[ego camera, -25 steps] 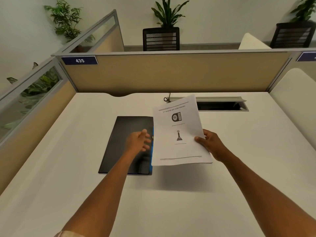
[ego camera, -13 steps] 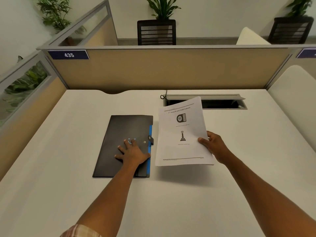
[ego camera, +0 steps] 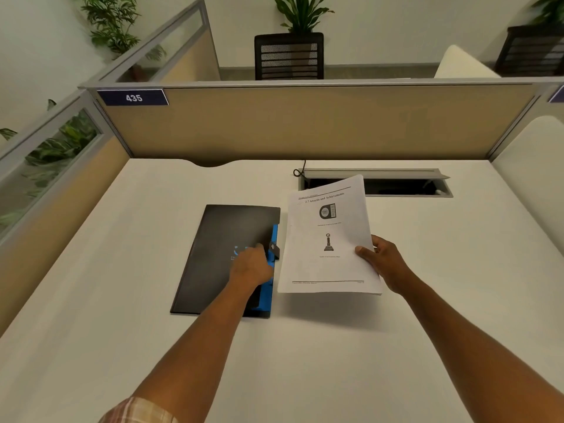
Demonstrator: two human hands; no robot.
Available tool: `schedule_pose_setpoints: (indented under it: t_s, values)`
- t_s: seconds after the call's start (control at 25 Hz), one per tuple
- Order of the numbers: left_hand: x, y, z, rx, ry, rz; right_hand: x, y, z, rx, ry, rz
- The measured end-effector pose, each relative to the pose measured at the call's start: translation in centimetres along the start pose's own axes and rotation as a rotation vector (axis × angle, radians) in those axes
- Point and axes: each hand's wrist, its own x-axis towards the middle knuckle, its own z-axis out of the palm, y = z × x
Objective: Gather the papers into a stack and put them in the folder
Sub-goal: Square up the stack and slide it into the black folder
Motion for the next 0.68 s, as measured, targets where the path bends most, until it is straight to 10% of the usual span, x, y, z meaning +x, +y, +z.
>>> schedule_pose_setpoints:
  t_s: [0.68]
  values:
    - [-4.2,1.3,-0.4,0.388,0.319,-0.013,-1.3,0.9,-0.5,0.097,-0.016,0.007]
